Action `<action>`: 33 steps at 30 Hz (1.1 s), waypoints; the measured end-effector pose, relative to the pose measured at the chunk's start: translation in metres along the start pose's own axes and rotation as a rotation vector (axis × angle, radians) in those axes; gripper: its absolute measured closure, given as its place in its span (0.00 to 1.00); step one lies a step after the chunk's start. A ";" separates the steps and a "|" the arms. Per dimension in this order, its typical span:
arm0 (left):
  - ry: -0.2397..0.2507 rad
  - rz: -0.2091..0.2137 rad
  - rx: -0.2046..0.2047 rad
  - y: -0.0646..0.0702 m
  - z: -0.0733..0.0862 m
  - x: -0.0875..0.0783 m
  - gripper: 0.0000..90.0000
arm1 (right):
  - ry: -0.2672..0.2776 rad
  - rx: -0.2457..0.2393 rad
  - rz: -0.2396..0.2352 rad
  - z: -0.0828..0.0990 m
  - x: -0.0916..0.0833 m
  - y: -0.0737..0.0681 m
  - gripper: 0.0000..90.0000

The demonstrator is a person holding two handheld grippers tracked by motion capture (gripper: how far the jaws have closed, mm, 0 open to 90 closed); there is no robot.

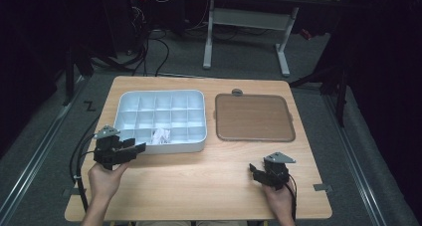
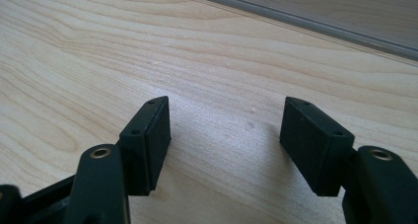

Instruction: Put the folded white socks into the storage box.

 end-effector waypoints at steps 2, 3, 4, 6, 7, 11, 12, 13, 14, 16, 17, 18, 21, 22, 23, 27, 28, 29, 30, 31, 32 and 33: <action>0.004 0.003 -0.010 0.000 0.001 -0.002 0.52 | 0.000 0.000 0.000 0.000 0.000 0.000 0.41; 0.004 0.003 -0.010 0.000 0.001 -0.002 0.52 | 0.000 0.000 0.000 0.000 0.000 0.000 0.41; 0.003 0.003 -0.012 -0.001 0.002 -0.003 0.52 | 0.000 0.000 0.000 0.000 0.000 0.000 0.41; 0.002 0.005 -0.014 -0.003 0.004 -0.005 0.52 | 0.000 0.000 0.000 0.000 0.000 0.000 0.41; 0.002 0.006 -0.020 -0.003 0.005 -0.006 0.52 | 0.000 0.000 0.000 0.000 0.000 0.000 0.41; 0.005 0.007 -0.028 -0.005 0.006 -0.008 0.52 | 0.000 0.000 0.000 0.000 0.000 0.000 0.41; 0.005 0.007 -0.027 -0.005 0.007 -0.009 0.52 | 0.000 0.000 0.000 0.000 0.000 0.000 0.41; 0.004 0.007 -0.027 -0.005 0.008 -0.010 0.52 | 0.000 0.000 0.000 0.000 0.000 0.000 0.41; 0.004 0.007 -0.027 -0.005 0.008 -0.010 0.52 | 0.001 -0.001 0.000 0.000 0.000 0.000 0.41; 0.006 0.010 -0.035 -0.007 0.010 -0.011 0.52 | 0.001 -0.001 0.001 0.000 0.000 0.000 0.41; 0.006 0.009 -0.037 -0.007 0.011 -0.012 0.52 | 0.000 0.000 0.000 0.000 0.000 0.000 0.41; 0.005 0.009 -0.041 -0.008 0.011 -0.012 0.52 | 0.000 -0.001 0.000 0.000 0.000 0.000 0.41; 0.002 0.006 -0.043 -0.011 0.014 -0.013 0.51 | 0.000 -0.001 0.001 0.000 0.000 0.000 0.41; 0.003 0.005 -0.047 -0.011 0.014 -0.013 0.51 | 0.000 0.000 0.000 0.000 0.000 0.000 0.41; 0.003 0.004 -0.050 -0.012 0.015 -0.013 0.51 | 0.000 0.000 0.001 0.000 0.000 0.000 0.41; 0.006 0.002 -0.055 -0.014 0.016 -0.014 0.51 | 0.000 0.000 0.001 0.000 0.000 0.000 0.41; 0.007 0.003 -0.058 -0.015 0.016 -0.015 0.50 | 0.000 0.000 0.001 0.000 0.000 0.000 0.41; 0.005 0.003 -0.059 -0.016 0.017 -0.015 0.50 | 0.000 0.000 0.001 0.000 0.000 0.000 0.41; 0.004 0.001 -0.061 -0.017 0.018 -0.015 0.50 | 0.000 0.000 0.001 0.000 0.000 0.000 0.41; 0.004 0.001 -0.061 -0.017 0.018 -0.015 0.50 | 0.000 0.000 0.001 0.000 0.000 0.000 0.41; 0.001 -0.002 -0.061 -0.018 0.020 -0.016 0.50 | 0.000 0.000 0.001 0.000 0.000 0.000 0.41; 0.000 -0.003 -0.062 -0.019 0.020 -0.016 0.50 | 0.000 0.000 0.001 0.000 0.000 0.000 0.41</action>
Point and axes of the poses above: each handheld gripper's, and its own axes: x roughly forward along the jaws, z roughly out of its underside, y roughly to its right, the point moved 9 cm from there along x, roughly forward along the jaws, and after that the axes turned 10 degrees about -x, right-handed, at the moved point
